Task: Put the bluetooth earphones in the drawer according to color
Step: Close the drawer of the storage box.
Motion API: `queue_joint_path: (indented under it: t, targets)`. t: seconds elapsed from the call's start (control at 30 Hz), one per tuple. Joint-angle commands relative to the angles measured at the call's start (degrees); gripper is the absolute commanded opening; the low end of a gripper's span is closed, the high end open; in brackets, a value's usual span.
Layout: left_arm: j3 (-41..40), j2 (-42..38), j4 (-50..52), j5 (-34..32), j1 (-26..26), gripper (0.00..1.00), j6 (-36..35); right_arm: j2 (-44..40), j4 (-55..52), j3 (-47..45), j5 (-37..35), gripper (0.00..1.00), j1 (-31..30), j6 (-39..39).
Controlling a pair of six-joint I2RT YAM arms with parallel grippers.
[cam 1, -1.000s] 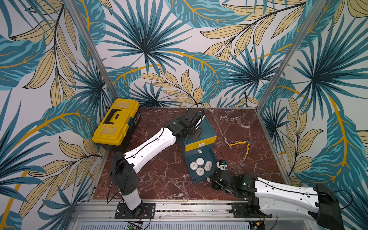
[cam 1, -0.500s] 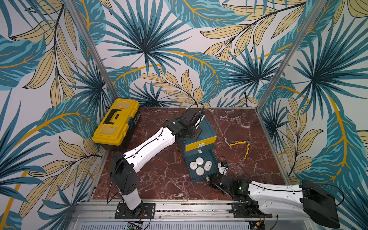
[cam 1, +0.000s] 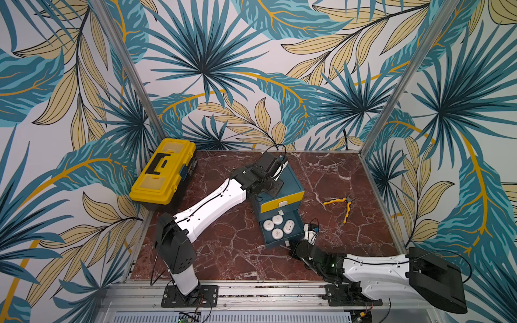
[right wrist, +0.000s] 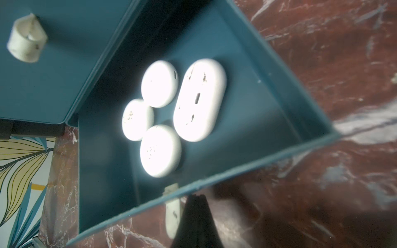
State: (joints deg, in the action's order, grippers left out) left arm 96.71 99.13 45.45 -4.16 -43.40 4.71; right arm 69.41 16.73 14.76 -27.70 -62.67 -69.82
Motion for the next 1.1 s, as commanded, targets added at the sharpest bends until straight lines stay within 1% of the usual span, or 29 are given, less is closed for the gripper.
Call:
queue_joint_path:
  t: [0.0,0.33,0.5,0.77,1.07]
  targets:
    - [-1.08,3.96,8.50,2.76,0.07,0.16,0.23,2.59,6.47,1.94,-1.68,0.00,0.48,1.83]
    - [-1.46,3.88,8.69,2.71,0.11,0.16,-0.05,9.55,15.04,4.45,-3.75,0.00,2.64,5.05]
    - [-1.39,3.90,8.78,2.97,0.15,0.16,-0.14,13.16,16.92,7.41,-3.81,0.00,3.50,6.71]
    - [-1.37,3.70,8.87,2.89,0.19,0.16,-0.40,19.53,18.94,11.60,-1.86,0.00,5.79,7.10]
    - [-1.65,3.69,8.91,3.25,0.17,0.16,-0.58,24.48,21.00,15.19,-1.21,0.00,7.56,7.43]
